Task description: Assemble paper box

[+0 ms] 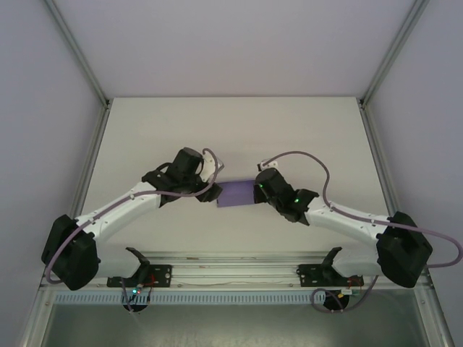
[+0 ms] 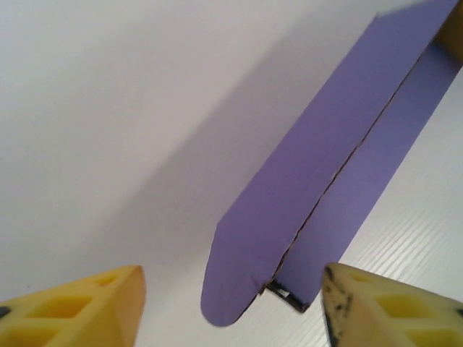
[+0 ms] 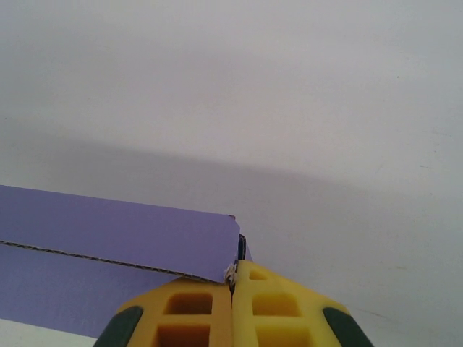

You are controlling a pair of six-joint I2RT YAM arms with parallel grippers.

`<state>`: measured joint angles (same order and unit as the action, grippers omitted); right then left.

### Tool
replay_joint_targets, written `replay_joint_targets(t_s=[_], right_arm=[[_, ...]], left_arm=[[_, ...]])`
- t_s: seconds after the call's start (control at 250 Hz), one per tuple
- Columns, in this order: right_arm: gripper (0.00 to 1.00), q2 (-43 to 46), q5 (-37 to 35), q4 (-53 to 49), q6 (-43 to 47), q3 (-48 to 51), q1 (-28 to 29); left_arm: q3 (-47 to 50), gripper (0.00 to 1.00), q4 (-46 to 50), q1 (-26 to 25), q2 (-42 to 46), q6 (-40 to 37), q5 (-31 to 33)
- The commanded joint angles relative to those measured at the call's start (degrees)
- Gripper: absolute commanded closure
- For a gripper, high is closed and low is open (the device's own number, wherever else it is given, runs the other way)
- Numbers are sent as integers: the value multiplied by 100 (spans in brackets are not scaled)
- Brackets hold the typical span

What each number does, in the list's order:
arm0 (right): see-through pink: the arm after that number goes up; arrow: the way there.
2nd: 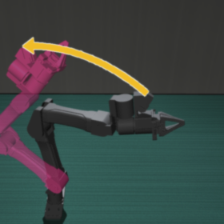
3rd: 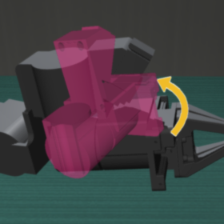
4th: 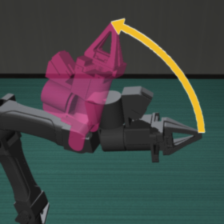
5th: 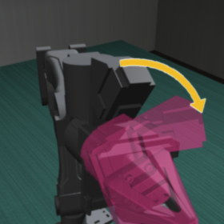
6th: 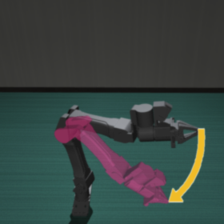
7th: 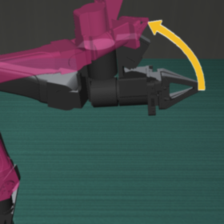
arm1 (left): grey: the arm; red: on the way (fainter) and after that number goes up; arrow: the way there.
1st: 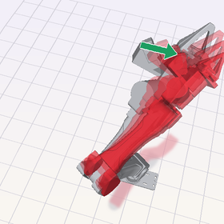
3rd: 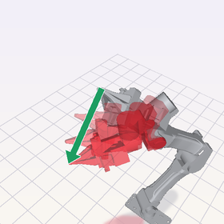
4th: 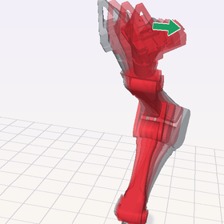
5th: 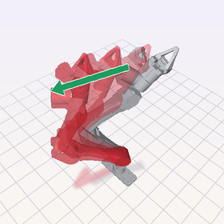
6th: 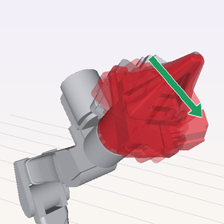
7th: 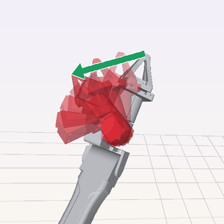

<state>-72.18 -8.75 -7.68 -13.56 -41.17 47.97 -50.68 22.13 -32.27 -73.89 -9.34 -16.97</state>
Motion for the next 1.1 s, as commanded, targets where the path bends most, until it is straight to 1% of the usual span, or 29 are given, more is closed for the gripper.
replay_joint_targets(t_s=[0.0,0.036,0.072,0.108,0.164,0.22,0.328,0.392,0.432,0.488,0.528,0.568,0.608,0.648,0.683,0.787,0.839,0.907,0.995,1.095], right_arm=[[100,-109,-19,-470,-80,-114,38],[100,-119,-35,-507,-94,-152,40],[100,-142,8,-539,-63,-184,38],[100,-171,65,-574,-2,-220,39],[100,-232,97,-610,-10,-276,38],[100,-299,176,-668,18,-329,40],[100,-362,207,-716,29,-388,40],[100,-376,188,-738,29,-390,38],[100,-376,186,-774,38,-401,37],[100,-376,189,-776,62,-400,38],[100,-375,216,-787,98,-404,43],[100,-378,223,-809,119,-427,45],[100,-376,214,-837,140,-436,37],[100,-384,222,-863,172,-453,37],[100,-384,224,-879,205,-462,38],[100,-410,119,-997,353,-483,40],[100,-418,57,-1082,412,-487,38],[100,-398,45,-1099,496,-473,55],[100,-360,-229,-1044,688,-394,163],[100,-408,-470,-988,936,-348,302]], left_arm=[[49,43,20,6,-92,126,369],[8,44,19,15,-167,78,331],[-67,48,26,26,-239,51,296],[-137,50,29,36,-303,64,286],[-242,58,28,43,-370,73,245],[-299,59,12,46,-433,77,221],[-341,70,0,46,-405,117,164],[-327,71,29,46,-351,151,157],[-284,78,23,46,-308,171,154],[-226,82,3,43,-259,201,143],[-175,87,-42,45,-226,222,145],[-130,88,-83,42,-205,214,119],[-105,93,-101,45,-189,207,115],[-93,95,-112,41,-179,204,107],[-88,100,-109,45,-170,185,96],[-103,100,-87,46,-113,308,-40],[-77,100,-174,43,-95,554,-178],[-236,100,-11,37,-179,1199,-439],[-378,100,274,16,-249,2176,-381],[-323,100,412,18,-201,2938,-536]])
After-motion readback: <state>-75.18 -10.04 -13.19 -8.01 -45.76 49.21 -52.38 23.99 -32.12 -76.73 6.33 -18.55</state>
